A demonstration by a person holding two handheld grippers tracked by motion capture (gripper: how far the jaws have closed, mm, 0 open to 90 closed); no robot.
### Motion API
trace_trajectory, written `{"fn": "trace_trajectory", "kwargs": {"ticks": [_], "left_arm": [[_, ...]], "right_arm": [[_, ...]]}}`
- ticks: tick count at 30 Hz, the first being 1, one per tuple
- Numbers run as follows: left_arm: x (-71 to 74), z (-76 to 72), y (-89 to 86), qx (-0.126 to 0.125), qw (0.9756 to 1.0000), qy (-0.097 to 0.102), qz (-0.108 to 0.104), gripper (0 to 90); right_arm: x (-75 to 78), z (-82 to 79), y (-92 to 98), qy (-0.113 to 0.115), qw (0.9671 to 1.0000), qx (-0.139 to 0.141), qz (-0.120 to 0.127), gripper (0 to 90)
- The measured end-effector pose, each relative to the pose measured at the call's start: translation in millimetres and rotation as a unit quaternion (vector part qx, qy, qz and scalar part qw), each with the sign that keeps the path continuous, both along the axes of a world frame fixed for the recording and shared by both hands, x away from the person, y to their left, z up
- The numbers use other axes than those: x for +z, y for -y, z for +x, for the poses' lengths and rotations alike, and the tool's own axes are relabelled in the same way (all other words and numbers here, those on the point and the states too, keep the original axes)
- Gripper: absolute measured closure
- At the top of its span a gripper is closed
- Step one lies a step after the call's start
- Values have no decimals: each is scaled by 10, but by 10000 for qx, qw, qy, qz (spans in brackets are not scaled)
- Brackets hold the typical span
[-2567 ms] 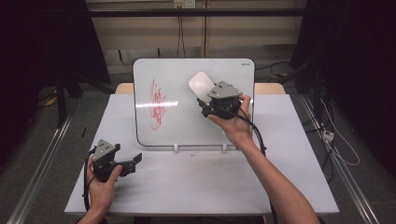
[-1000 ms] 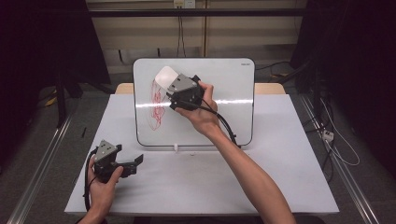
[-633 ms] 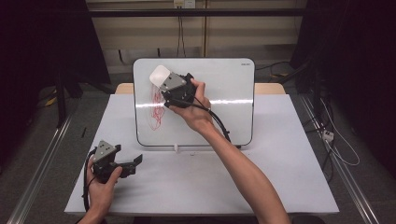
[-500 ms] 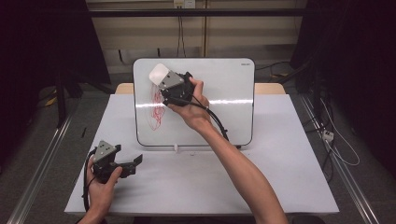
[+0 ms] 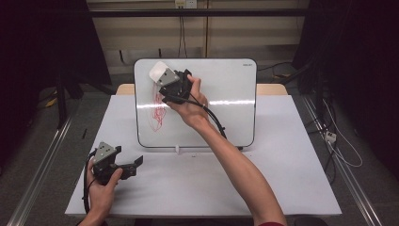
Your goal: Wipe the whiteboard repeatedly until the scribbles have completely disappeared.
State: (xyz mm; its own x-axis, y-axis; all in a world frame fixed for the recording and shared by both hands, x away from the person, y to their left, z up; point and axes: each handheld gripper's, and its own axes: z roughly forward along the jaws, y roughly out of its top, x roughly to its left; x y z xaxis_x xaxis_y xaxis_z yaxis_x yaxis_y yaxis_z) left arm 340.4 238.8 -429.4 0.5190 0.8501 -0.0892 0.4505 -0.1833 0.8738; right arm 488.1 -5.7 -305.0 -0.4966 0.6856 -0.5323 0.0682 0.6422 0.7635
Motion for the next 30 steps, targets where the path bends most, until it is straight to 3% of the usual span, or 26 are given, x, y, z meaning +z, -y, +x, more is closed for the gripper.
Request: {"fn": "trace_trajectory", "kwargs": {"ticks": [5, 17, 30], "left_arm": [[6, -4, -6, -6, 10000, 17, 3, 65], [9, -3, -3, -13, 10000, 25, -8, 65], [13, -2, -9, -9, 10000, 30, -11, 65]], "right_arm": [[-30, 38, -23, -30, 9998, -102, -152, 316], [-51, 37, -45, 8, 9997, -186, -163, 316], [-163, -44, -124, -88, 9991, -24, -406, 317]]}}
